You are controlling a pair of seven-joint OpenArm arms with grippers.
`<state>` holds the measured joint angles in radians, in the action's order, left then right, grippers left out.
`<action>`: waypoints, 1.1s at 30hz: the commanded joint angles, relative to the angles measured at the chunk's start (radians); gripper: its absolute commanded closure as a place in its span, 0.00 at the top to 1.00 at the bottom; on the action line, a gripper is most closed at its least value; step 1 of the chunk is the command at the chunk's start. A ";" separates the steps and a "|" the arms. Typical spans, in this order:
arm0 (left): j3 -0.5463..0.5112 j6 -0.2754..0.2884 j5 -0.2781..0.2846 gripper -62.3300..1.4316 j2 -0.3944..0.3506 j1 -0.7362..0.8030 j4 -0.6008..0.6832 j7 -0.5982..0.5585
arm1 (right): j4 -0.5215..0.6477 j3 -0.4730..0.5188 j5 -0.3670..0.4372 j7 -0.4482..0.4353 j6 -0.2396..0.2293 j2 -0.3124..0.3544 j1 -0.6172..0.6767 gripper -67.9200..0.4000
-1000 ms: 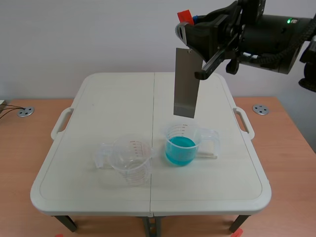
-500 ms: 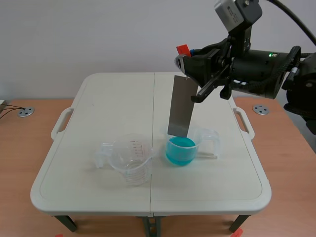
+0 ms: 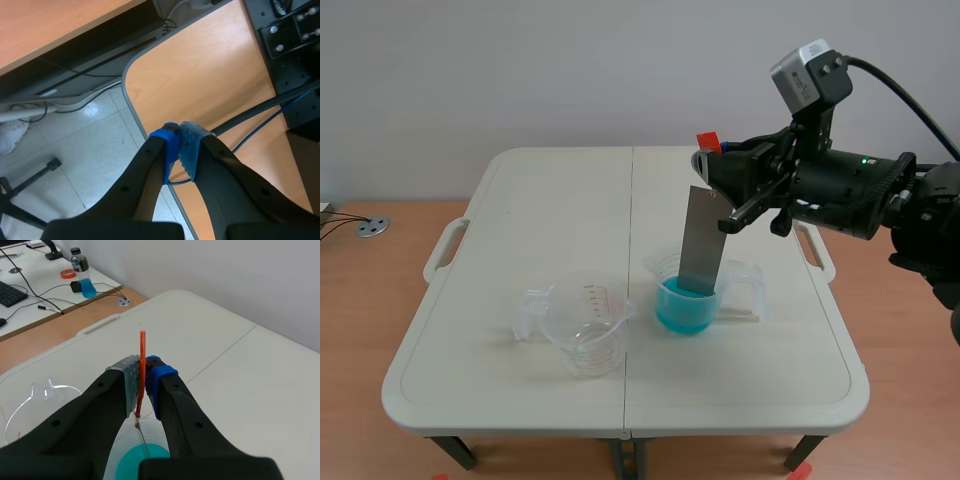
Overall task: Hold the metal plate by the orange handle, dip it into the blue solution, take it out and point at it, then put the plate back in the beaker on the left.
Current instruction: 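Lower the plate into the blue solution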
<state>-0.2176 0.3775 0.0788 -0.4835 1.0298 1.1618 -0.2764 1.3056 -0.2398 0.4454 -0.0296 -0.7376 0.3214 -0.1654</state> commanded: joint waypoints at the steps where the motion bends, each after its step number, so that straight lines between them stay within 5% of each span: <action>1: -0.014 0.006 0.002 0.05 0.018 -0.005 0.020 -0.011 | 0.002 -0.005 0.018 -0.030 -0.008 0.000 -0.018 0.02; 33: -0.014 0.010 -0.019 0.05 0.053 -0.036 0.017 0.034 | -0.093 -0.063 -0.058 -0.075 -0.008 0.000 -0.017 0.02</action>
<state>-0.2230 0.3851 0.0566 -0.4324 0.9833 1.1667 -0.2333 1.2144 -0.3031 0.3809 -0.0860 -0.7376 0.3214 -0.1654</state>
